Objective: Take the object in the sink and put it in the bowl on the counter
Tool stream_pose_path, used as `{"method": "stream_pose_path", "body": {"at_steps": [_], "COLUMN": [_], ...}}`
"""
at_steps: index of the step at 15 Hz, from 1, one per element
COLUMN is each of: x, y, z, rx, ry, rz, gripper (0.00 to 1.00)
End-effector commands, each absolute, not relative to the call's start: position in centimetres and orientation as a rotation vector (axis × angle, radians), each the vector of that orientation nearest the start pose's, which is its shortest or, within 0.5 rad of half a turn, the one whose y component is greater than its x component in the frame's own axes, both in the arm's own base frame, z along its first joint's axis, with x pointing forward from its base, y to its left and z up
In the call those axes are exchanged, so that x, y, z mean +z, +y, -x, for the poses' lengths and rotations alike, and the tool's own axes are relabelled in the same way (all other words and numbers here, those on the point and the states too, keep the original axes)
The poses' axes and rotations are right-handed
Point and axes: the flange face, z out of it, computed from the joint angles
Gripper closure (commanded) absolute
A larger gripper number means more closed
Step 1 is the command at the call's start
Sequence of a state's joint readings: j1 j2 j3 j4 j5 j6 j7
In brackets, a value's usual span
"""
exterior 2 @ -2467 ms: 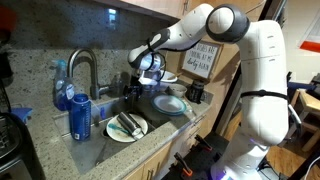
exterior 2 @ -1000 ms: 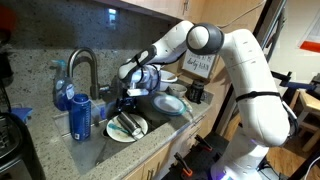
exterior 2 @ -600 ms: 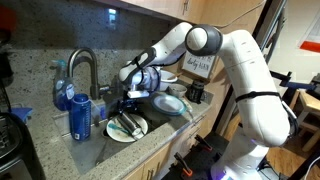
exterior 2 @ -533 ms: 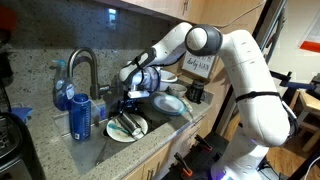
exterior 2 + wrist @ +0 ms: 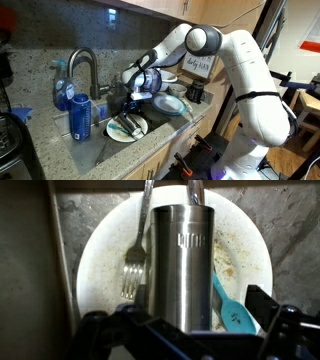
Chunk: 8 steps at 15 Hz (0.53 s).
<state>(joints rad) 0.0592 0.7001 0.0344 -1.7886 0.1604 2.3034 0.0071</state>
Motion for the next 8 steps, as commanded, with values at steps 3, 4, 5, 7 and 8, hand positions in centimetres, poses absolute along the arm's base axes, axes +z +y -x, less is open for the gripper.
{"method": "stream_pose_path", "body": {"at_steps": [3, 4, 5, 7, 8], "x": [14.57, 14.57, 14.57, 14.57, 14.4], "y": [6.13, 6.13, 6.13, 6.13, 5.99], "z": [-63.01, -63.01, -63.01, -63.01, -63.24], "rx": [0.288, 0.287, 0.287, 0.287, 0.287], "ry": [0.057, 0.057, 0.057, 0.057, 0.054], "rz": [3.006, 3.006, 3.006, 3.006, 3.001], "gripper": [0.0, 0.0, 0.0, 0.0, 0.0]}}
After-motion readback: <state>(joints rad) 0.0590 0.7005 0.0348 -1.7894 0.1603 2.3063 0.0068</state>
